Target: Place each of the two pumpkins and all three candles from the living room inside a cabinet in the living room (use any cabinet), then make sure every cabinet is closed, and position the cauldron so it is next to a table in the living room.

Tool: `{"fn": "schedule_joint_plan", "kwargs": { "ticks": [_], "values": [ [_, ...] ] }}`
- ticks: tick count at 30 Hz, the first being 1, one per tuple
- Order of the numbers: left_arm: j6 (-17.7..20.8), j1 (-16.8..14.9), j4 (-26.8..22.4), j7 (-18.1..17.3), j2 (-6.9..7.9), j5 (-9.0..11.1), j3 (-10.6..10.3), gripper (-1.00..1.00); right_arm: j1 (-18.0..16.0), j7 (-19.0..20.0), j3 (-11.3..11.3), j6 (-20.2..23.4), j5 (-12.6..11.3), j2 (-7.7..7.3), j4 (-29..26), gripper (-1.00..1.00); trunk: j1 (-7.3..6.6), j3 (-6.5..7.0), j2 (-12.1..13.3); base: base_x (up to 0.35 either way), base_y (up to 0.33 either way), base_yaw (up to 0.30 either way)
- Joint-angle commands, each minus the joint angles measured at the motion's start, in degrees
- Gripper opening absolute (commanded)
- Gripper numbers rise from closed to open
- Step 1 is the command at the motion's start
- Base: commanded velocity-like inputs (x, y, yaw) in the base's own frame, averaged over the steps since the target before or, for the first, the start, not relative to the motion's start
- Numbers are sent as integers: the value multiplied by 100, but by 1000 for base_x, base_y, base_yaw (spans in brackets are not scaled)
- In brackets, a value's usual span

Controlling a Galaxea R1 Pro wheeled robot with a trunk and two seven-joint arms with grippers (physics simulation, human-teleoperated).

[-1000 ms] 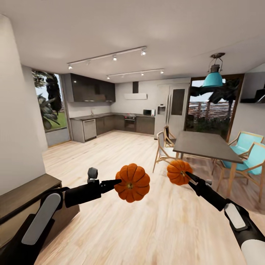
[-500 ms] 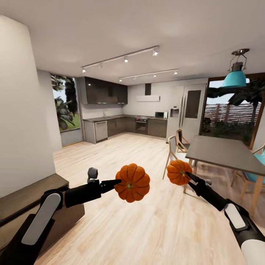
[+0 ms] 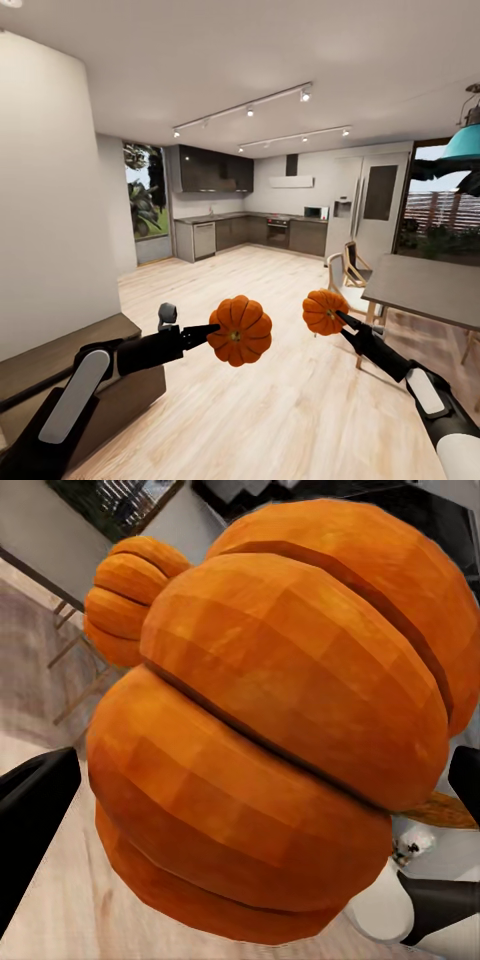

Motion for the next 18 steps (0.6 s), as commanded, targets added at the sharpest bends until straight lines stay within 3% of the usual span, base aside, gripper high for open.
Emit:
{"fn": "schedule_joint_plan", "kwargs": {
  "ticks": [1, 7, 18],
  "values": [
    [7, -7, 3, -46, 2, -34, -2, -100, -4, 3, -9, 39, -29, 0, -2, -100, 1, -1, -5, 21, -36, 232],
    [7, -7, 2, -46, 2, -34, -3, -100, -4, 1, -6, 39, -29, 1, -5, -100, 1, 37, -5, 6, -10, 228],
    [7, -7, 3, -50, 2, -34, -4, -100, -4, -8, 0, 41, -29, 4, -5, -100, 1, 24, -5, 0, 0, 89]
  ]
}}
